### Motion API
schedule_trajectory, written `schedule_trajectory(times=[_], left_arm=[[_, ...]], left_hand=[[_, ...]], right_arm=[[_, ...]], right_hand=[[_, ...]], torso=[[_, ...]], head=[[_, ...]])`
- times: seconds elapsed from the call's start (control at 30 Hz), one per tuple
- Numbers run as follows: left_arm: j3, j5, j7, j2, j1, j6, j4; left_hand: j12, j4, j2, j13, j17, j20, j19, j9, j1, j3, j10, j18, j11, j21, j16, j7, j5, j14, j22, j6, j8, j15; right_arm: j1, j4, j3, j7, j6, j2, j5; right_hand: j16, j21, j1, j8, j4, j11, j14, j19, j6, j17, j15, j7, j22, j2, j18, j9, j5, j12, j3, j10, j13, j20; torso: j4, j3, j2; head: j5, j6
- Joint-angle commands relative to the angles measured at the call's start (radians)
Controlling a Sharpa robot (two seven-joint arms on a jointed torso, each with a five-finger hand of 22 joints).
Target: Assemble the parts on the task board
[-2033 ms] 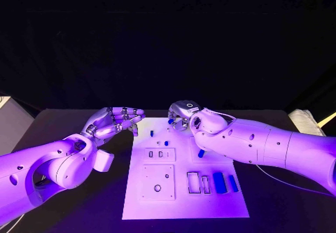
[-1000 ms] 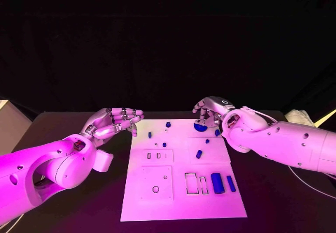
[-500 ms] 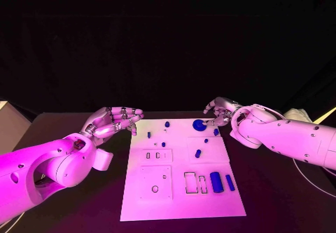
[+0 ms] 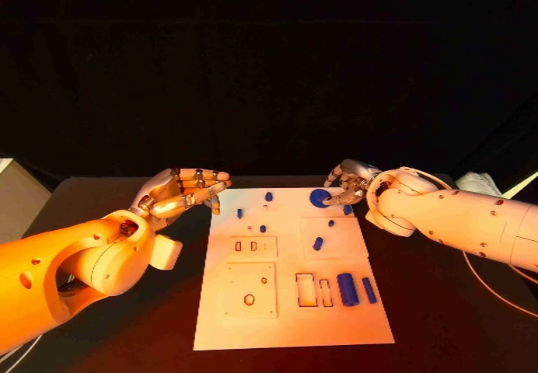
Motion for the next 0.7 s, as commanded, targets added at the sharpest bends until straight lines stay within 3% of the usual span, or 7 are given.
schedule_trajectory(times=[0.03,0.7], left_arm=[[0.001,-0.002,0.004,0.001,0.002,0.018,0.001],[0.001,-0.002,0.002,-0.001,0.002,0.018,0.002]], left_hand=[[-0.002,-0.003,0.011,0.000,-0.001,-0.002,-0.009,0.001,-0.002,0.002,-0.006,0.014,-0.001,0.004,0.003,0.001,-0.004,-0.008,0.002,-0.009,-0.004,-0.001],[-0.002,-0.003,0.011,0.000,-0.001,-0.002,-0.009,0.001,-0.002,0.002,-0.006,0.014,-0.001,0.004,0.003,0.001,-0.004,-0.008,0.002,-0.009,-0.004,-0.001]], right_arm=[[-0.001,-0.002,0.000,-0.012,0.028,0.005,0.010],[-0.014,-0.053,-0.004,-0.016,0.023,0.054,-0.003]], right_hand=[[0.006,0.003,0.003,0.009,0.003,0.007,0.108,0.105,0.000,0.263,0.007,-0.002,0.263,0.015,-0.014,0.002,0.005,0.005,-0.002,0.083,0.240,0.005],[0.006,0.003,0.008,0.015,0.004,0.006,0.108,0.105,0.007,0.263,0.006,-0.003,0.263,0.021,-0.014,0.004,0.004,0.007,0.005,0.086,0.244,0.005]], torso=[[0.0000,-0.0004,-0.001],[0.0027,0.0003,0.002]], head=[[-0.002,0.000],[0.001,-0.001]])
